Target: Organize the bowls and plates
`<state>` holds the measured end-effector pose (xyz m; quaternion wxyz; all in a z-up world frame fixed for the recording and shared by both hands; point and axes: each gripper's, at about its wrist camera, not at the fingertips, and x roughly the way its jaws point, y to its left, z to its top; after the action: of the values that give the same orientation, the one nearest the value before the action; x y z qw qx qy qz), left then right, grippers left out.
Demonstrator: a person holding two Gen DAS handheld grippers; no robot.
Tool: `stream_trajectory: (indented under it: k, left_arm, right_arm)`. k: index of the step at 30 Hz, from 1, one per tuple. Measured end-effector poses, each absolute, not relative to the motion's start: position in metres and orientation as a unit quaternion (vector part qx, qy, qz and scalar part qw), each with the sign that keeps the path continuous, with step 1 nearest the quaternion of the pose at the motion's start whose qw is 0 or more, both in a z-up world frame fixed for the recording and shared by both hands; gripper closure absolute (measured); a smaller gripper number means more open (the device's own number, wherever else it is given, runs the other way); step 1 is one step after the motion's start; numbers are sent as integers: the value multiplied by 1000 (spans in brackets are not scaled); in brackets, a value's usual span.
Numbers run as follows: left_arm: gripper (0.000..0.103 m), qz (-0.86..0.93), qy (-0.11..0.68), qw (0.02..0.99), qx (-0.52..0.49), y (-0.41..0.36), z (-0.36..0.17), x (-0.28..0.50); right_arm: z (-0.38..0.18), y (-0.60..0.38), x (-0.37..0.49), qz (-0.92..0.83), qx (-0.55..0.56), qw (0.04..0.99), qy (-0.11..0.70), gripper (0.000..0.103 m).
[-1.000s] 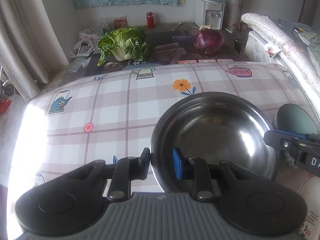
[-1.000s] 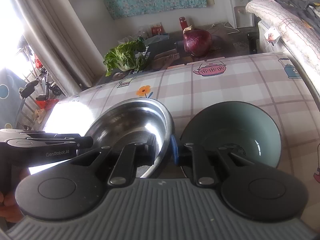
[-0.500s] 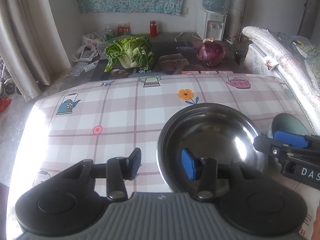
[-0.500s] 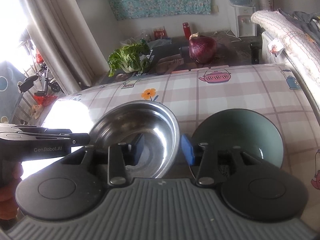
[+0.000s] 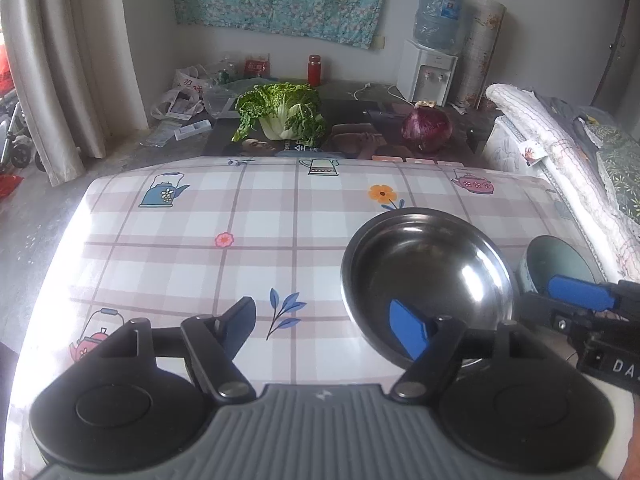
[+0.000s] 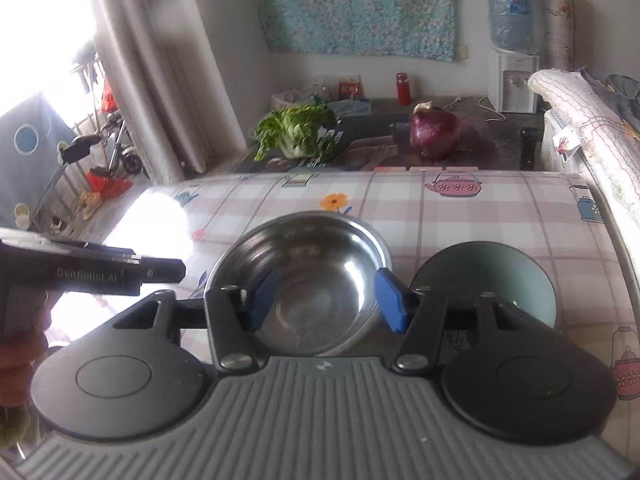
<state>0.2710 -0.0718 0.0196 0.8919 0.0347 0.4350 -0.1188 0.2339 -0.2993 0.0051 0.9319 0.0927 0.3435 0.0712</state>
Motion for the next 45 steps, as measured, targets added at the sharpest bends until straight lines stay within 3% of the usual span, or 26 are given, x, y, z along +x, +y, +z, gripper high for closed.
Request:
stream_trajectory:
  k: [2, 7, 18, 21, 27, 31, 33, 39, 45]
  left_arm:
    - [19, -117, 431, 894, 33, -65, 21, 265]
    - [13, -114, 426, 897, 17, -52, 23, 252]
    - [10, -124, 423, 897, -26, -36, 27, 234]
    - [9, -138, 420, 897, -18, -37, 28, 229]
    - [2, -176, 407, 896, -2, -46, 32, 215]
    - [2, -204, 403, 892, 6, -53, 33, 209]
    - [2, -216, 401, 890, 15, -58, 35, 207]
    - [0, -240, 397, 885, 29, -75, 42, 201]
    - [0, -274, 404, 873, 19, -94, 47, 195]
  right_arm:
    - [1, -293, 229, 86, 80, 926, 360, 67]
    - [-20, -286, 235, 80, 60, 912, 399, 76]
    - [-16, -289, 235, 57, 77, 917, 387, 75]
    - [-3, -295, 214, 50, 87, 926, 363, 70]
    - [18, -310, 160, 1, 103, 941, 324, 47]
    - [32, -315, 130, -50, 86, 947, 306, 14]
    - [40, -316, 116, -74, 65, 951, 295, 4]
    - [58, -317, 92, -112, 11, 953, 282, 1]
    - [65, -332, 81, -113, 34, 952, 283, 1]
